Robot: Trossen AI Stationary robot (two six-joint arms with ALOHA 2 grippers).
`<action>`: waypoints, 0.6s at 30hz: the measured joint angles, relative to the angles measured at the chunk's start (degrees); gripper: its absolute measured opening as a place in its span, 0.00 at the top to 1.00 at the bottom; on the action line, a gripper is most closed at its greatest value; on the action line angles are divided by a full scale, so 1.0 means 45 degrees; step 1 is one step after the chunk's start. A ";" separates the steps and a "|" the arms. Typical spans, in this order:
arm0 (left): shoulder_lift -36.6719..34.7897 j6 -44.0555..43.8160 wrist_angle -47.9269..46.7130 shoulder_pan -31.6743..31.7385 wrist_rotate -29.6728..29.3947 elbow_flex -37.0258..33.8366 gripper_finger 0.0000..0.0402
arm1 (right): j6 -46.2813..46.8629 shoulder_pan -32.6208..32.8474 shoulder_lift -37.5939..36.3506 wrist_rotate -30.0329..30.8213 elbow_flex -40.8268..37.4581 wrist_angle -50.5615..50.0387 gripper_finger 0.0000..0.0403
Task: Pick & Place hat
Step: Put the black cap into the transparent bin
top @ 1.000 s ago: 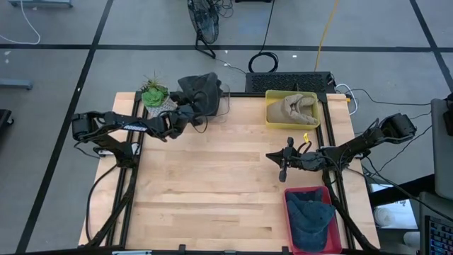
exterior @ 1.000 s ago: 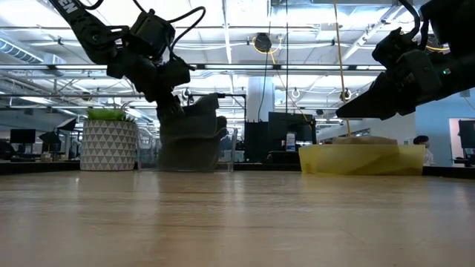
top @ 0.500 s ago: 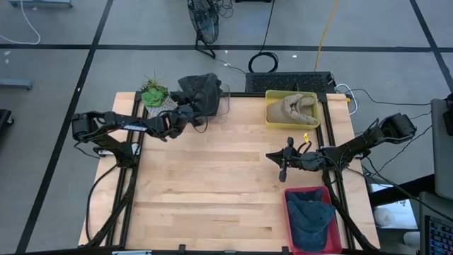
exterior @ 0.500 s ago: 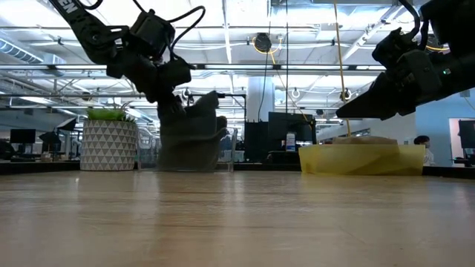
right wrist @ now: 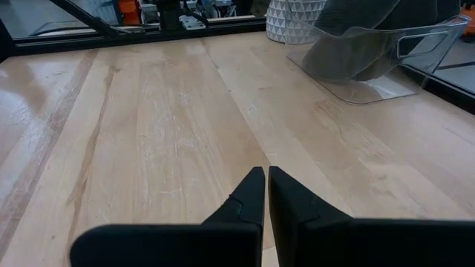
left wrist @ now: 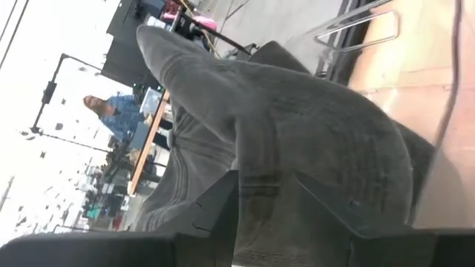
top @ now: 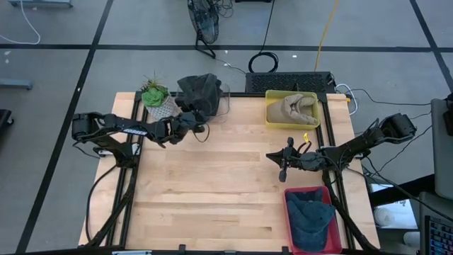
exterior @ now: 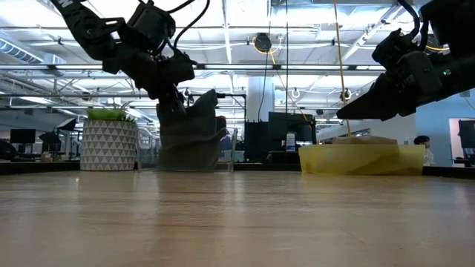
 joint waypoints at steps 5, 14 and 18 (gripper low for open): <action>0.0000 -0.0028 0.0085 -0.0089 -0.0309 0.0000 0.66 | 0.0000 0.0000 0.0000 0.0000 0.0000 -0.0005 1.00; -0.0707 -0.1519 0.1157 -0.0234 0.0670 0.0019 0.66 | 0.0005 0.0000 0.0000 0.0000 0.0000 -0.0082 1.00; -0.1742 -0.2841 -0.0069 -0.0009 0.2693 0.0019 0.66 | 0.0010 0.0000 -0.0002 -0.0086 0.0000 -0.0087 1.00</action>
